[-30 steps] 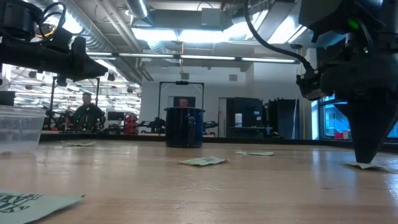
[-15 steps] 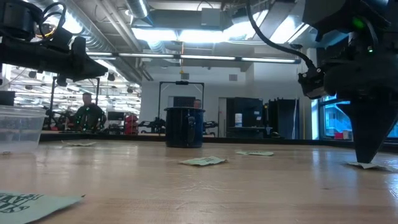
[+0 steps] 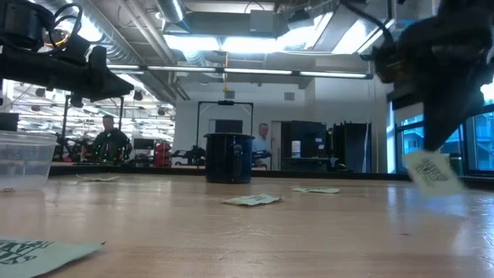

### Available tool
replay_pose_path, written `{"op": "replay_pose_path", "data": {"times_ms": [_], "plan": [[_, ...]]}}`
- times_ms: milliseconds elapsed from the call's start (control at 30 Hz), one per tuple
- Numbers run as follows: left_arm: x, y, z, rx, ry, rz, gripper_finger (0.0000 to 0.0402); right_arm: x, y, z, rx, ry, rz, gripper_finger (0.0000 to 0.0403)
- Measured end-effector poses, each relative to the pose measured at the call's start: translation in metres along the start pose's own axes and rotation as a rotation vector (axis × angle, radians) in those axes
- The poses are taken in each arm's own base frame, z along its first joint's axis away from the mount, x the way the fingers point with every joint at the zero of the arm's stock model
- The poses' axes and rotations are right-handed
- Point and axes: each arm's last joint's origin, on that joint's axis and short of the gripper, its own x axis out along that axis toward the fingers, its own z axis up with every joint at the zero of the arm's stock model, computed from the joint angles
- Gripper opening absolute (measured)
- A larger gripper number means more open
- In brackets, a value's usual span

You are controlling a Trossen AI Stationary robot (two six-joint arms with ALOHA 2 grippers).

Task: Pick and place Stevia / Truvia into bins
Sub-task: Put the stevia packet into the right transparent container

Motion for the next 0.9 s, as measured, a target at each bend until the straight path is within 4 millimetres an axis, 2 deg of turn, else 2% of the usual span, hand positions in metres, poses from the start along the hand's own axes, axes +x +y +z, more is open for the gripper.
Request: {"op": "replay_pose_path", "data": {"times_ms": [133, 233, 333, 400, 500, 600, 900], "plan": [[0.000, 0.000, 0.000, 0.000, 0.000, 0.000, 0.0100, -0.024, -0.007, -0.005, -0.011, 0.029, 0.053, 0.0000], [0.000, 0.000, 0.000, 0.000, 0.000, 0.000, 0.0100, -0.050, -0.013, -0.011, -0.005, 0.026, 0.092, 0.0000], [0.000, 0.000, 0.000, 0.000, 0.000, 0.000, 0.0100, -0.076, -0.019, -0.020, 0.024, 0.045, 0.127, 0.0000], [0.000, 0.000, 0.000, 0.000, 0.001, 0.000, 0.0100, -0.085, -0.026, -0.030, 0.066, 0.089, 0.100, 0.0000], [0.000, 0.000, 0.000, 0.000, 0.001, 0.000, 0.0100, -0.090, -0.035, -0.043, 0.138, 0.183, 0.035, 0.0000], [0.000, 0.000, 0.000, 0.000, 0.001, 0.000, 0.0100, -0.091, -0.033, -0.051, 0.132, 0.222, 0.023, 0.0000], [0.000, 0.000, 0.000, 0.000, 0.000, 0.001, 0.0100, -0.072, -0.027, -0.069, 0.109, 0.280, -0.124, 0.0000]]}}
